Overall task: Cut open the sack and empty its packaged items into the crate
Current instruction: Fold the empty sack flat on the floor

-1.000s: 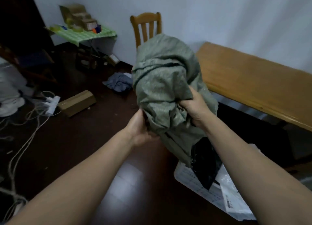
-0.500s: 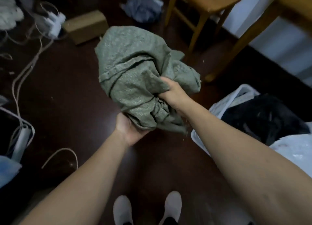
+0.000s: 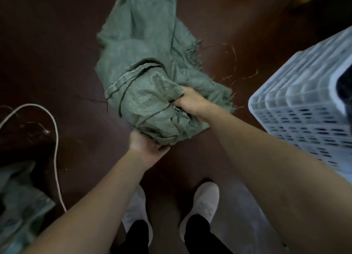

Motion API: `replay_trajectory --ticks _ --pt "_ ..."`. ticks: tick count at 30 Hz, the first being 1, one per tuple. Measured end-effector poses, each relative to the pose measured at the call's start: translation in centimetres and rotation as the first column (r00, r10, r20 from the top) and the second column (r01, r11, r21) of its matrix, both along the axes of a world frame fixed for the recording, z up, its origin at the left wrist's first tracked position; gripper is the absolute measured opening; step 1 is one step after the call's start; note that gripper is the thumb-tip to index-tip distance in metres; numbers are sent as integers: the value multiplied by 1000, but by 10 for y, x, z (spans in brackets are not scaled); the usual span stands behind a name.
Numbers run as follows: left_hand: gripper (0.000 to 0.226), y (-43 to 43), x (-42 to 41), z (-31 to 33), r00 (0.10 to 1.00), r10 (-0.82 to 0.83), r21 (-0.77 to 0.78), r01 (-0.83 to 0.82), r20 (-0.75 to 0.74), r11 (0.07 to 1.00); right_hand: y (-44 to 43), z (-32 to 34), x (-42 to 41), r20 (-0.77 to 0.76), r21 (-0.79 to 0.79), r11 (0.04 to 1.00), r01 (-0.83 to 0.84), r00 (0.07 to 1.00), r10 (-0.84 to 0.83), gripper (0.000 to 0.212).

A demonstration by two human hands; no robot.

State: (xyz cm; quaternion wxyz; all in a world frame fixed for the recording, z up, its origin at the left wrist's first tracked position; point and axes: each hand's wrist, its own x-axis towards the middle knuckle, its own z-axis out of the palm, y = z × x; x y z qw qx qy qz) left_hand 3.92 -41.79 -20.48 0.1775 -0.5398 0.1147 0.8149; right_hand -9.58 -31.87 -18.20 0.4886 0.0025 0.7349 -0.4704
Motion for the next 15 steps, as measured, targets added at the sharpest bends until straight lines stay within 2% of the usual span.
replay_trajectory --ticks 2,4,5,6,7,8,9,10,11,12,15 --pt "54 0 12 -13 990 -133 -52 136 55 989 2 -27 1 39 66 993 -96 995 94 46" --pt "43 -2 25 -21 957 -278 -179 289 87 940 3 -49 2 92 108 984 -145 987 135 44" --pt "34 -4 30 -25 926 -365 -297 378 102 877 3 -58 2 111 122 981 -152 984 139 44" --pt "30 -9 38 -28 874 -475 -456 466 104 758 3 -66 1 124 139 978 -157 982 140 45" --pt "34 -15 46 -34 767 -629 -646 546 128 533 3 -73 -1 137 158 974 -163 980 142 45" --pt "40 -25 53 -38 603 -754 -817 555 262 159 4 -80 -3 159 171 970 -176 976 149 46" --pt "49 -36 56 -43 442 -766 -855 448 466 -261 4 -87 -4 187 178 965 -193 969 160 46" --pt "62 -47 56 -48 351 -709 -791 265 612 -552 4 -93 -6 213 188 959 -211 962 170 45" --pt "76 -56 53 -55 293 -667 -720 127 684 -682 4 -99 -9 234 204 951 -231 955 182 44" --pt "90 -62 46 -58 236 -651 -675 33 722 -737 4 -104 -11 249 225 942 -248 950 191 41" --pt "121 -69 17 -80 35 -572 -561 -149 820 -814 3 -116 -20 294 269 933 -239 943 157 37"
